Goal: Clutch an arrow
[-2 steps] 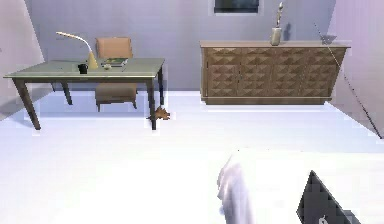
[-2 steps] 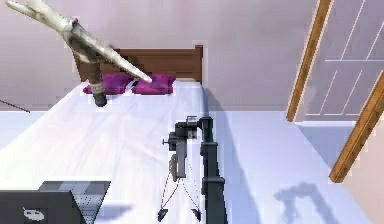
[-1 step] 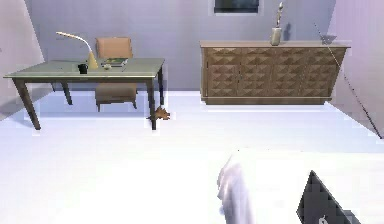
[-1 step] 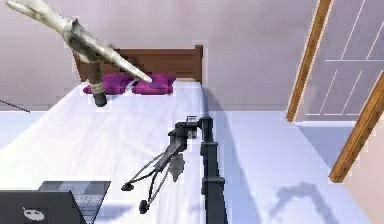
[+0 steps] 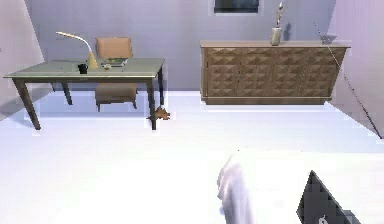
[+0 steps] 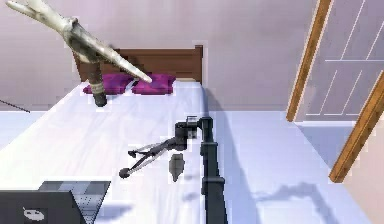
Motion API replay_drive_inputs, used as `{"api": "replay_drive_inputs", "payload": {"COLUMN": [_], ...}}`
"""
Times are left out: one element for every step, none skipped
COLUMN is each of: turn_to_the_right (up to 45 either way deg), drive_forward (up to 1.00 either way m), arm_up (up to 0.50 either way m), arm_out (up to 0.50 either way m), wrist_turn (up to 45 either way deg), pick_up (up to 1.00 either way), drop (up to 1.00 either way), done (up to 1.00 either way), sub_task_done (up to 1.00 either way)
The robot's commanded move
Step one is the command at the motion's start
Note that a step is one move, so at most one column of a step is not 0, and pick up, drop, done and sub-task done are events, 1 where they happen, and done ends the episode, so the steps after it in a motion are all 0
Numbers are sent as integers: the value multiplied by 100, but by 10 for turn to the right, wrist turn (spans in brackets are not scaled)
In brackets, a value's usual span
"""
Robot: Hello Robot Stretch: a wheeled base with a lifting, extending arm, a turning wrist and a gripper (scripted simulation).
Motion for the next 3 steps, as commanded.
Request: {"api": "replay_drive_inputs", "payload": {"turn_to_the_right": [0, 0, 0], "drive_forward": [0, 0, 0], "arm_up": [0, 0, -30], "arm_out": [0, 0, 0], "wrist_turn": [450, 240, 0], "pick_up": [0, 0, 0], "drop": [0, 0, 0], "done": [0, 0, 0], "sub_task_done": [0, 0, 0]}}
